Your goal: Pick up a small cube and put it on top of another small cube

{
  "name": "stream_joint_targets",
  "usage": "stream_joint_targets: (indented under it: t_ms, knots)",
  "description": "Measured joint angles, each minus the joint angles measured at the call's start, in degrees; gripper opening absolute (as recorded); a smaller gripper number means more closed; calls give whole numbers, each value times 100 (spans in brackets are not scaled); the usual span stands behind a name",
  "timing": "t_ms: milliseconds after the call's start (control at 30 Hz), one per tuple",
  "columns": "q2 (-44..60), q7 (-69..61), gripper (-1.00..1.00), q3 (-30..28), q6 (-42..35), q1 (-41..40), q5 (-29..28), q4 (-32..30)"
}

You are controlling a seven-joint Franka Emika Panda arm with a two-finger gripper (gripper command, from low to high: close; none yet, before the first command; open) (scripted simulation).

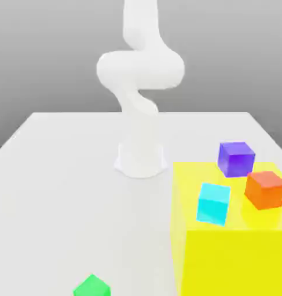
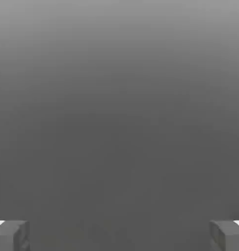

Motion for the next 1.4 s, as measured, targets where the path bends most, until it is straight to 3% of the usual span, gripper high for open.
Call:
stream_joint_targets:
  t_ms: [600, 1067, 1100, 1400]
  knots:
    - [3776, 1838, 0, 181, 1185, -825, -388, -76]
    - [6658, 2542, 0, 61, 2439, -1006, -72, 13]
    - [6846, 2549, -100, 50, 2585, -998, -79, 51]
    - [6580, 2543, -100, 68, 2378, -1014, -66, -6]
